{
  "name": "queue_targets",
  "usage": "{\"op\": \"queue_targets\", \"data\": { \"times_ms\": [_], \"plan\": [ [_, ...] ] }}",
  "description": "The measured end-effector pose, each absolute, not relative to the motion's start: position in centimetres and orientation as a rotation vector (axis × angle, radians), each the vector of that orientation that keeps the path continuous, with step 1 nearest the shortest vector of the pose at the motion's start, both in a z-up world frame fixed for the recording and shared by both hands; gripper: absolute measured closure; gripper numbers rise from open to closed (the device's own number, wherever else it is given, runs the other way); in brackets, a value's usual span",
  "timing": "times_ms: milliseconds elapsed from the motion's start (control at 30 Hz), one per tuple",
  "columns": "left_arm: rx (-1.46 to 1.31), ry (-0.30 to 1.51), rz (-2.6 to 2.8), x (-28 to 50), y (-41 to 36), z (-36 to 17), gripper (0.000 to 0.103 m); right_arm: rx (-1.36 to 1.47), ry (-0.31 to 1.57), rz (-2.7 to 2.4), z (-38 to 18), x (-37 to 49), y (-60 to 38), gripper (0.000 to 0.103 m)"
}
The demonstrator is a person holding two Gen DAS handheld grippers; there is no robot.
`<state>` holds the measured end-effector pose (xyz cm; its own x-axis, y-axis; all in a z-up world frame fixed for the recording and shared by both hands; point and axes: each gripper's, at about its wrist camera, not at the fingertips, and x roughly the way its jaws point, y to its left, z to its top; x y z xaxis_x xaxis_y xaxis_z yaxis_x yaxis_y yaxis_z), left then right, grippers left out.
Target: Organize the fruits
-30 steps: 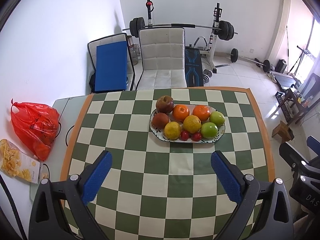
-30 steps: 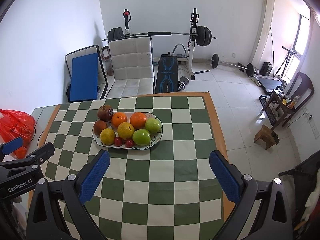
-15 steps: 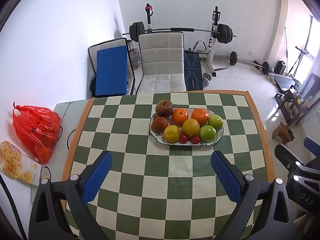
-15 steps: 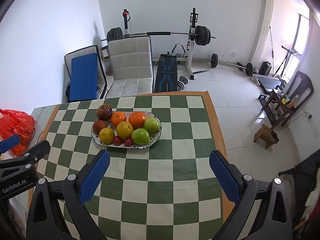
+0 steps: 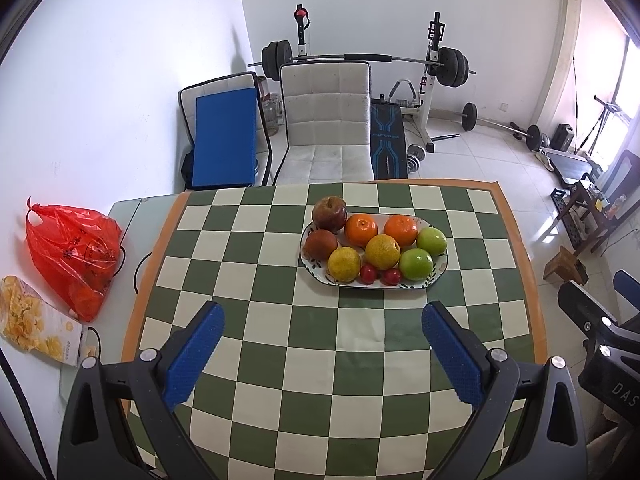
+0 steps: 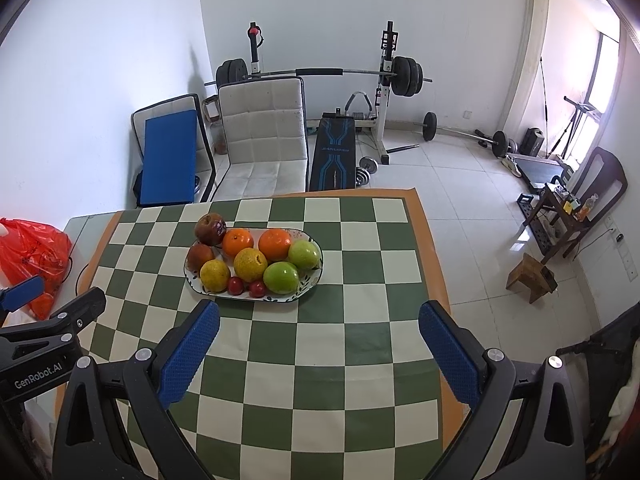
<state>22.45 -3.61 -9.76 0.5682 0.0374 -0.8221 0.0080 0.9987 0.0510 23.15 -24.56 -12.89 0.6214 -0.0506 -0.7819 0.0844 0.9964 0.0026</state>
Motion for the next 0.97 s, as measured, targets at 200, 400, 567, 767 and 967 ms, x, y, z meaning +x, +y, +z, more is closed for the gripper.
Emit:
{"op": "queue_targets", "data": {
  "times_ms": [200,400,567,767,967],
  "plan": [
    [0.049,0.959,0.018,22.4,-3.8,-9.4,0.002,0.040,0.894,-0.075,-12.3,23.3,-24.8,0.001],
    [0.051,0.955,0.018,22.4,-4.1,-9.0,0.002,0.042,0.896,-0.071,-12.2,23.3,-24.9,0.001],
    [0.050,0.954,0.018,22.4,-4.1,-9.0,0.002,0.042,0.895,-0.069,-12.0,23.4,-25.0,0.001],
    [0.050,0.954,0.019,22.4,-4.2,-9.0,0.002,0.043,0.894,-0.068,-12.0,23.4,-25.1,0.001],
    [0.056,0.944,0.018,22.3,-4.5,-8.7,0.002,0.043,0.896,-0.068,-12.1,23.3,-25.1,0.001]
  ]
}}
